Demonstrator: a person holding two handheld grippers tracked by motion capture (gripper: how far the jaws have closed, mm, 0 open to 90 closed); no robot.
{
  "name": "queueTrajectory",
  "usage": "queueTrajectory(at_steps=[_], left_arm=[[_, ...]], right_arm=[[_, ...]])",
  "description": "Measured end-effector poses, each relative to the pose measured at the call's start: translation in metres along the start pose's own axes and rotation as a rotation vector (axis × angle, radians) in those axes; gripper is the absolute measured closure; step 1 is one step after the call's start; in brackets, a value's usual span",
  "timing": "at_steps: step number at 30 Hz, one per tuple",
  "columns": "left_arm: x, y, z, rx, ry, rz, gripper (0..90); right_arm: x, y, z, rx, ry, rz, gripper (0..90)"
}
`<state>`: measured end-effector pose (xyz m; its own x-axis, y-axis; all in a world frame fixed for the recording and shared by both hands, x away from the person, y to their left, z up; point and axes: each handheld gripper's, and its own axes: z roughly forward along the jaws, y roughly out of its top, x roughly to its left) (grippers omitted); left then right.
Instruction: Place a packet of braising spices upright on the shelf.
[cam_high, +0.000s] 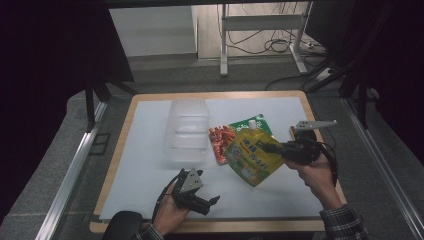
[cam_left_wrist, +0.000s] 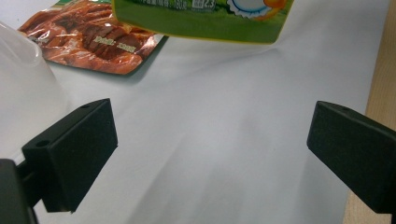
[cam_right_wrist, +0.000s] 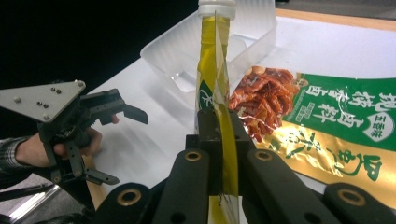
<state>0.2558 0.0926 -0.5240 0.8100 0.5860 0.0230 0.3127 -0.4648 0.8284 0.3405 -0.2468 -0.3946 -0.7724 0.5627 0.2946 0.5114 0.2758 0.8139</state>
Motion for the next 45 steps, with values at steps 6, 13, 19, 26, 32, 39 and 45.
queueTrajectory(at_steps=[6,13,19,26,32,39,45], left_arm=[[-0.001,0.0,0.001,0.008,0.006,0.012,1.4],[-0.002,0.0,0.0,0.007,0.005,0.011,1.4],[-0.003,0.0,-0.003,0.004,0.0,0.006,1.4],[-0.004,-0.002,-0.007,-0.006,-0.007,-0.003,1.5],[-0.004,-0.004,-0.009,-0.002,-0.005,-0.006,1.4],[-0.004,-0.005,-0.01,0.006,0.0,-0.012,1.1],[-0.005,-0.006,-0.011,0.008,-0.004,-0.014,1.0]], right_arm=[[-0.001,0.009,-0.002,-0.013,0.007,-0.003,88.9],[-0.004,0.022,-0.002,-0.02,-0.003,-0.018,88.9],[-0.007,0.034,0.002,-0.028,0.001,-0.035,89.0],[-0.012,0.047,0.011,-0.028,0.03,-0.059,88.9],[-0.017,0.058,0.021,-0.026,0.023,-0.078,88.9],[-0.023,0.07,0.029,-0.031,0.012,-0.077,89.0],[-0.027,0.082,0.037,-0.038,0.002,-0.081,89.0]])
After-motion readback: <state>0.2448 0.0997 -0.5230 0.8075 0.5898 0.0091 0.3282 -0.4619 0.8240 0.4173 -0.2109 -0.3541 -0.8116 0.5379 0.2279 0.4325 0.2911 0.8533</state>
